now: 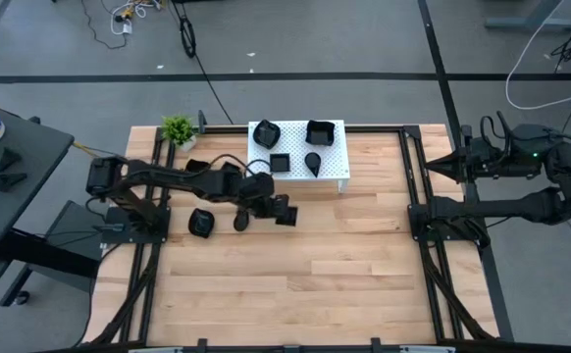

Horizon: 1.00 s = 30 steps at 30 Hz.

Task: Pick & Place Mini shaped plates
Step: Stack the square plate on top of the square plate on the shelf

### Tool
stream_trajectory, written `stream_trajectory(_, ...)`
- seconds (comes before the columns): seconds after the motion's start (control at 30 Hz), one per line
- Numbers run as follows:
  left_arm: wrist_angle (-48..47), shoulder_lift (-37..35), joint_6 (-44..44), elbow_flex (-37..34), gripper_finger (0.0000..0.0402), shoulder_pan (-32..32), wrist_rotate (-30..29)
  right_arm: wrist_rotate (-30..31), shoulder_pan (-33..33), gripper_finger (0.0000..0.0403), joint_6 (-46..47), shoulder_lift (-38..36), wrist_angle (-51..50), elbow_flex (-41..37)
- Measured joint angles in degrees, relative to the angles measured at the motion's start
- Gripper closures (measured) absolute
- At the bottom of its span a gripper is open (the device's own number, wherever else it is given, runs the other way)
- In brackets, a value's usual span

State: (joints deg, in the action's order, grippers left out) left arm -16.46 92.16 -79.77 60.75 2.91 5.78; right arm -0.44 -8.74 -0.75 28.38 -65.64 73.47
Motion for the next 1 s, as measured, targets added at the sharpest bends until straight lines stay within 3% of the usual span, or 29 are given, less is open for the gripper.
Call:
stream_trajectory(0.2, -3.6, -5.4, 0.0, 0.0, 0.0392, 0.8, -3.4, 0.0, 0.0, 0.0383, 0.0, 0.0, 0.0, 0.0)
stream_trajectory(0.47, -4.7, -10.2, -0.1, 0.0, 0.0389, 3.4, -3.1, 0.0, 0.0, 0.0383, 0.0, 0.0, 0.0, 0.0)
stream_trajectory(0.77, -4.0, -12.6, 0.5, 0.1, 0.0390, 8.2, -1.2, 0.0, 0.0, 0.0383, 0.0, 0.0, 0.0, 0.0)
stream_trajectory(1.0, -5.1, -12.5, 4.2, 5.0, 0.0389, 13.0, -0.9, 0.0, 0.0, 0.0383, 0.0, 0.0, 0.0, 0.0)
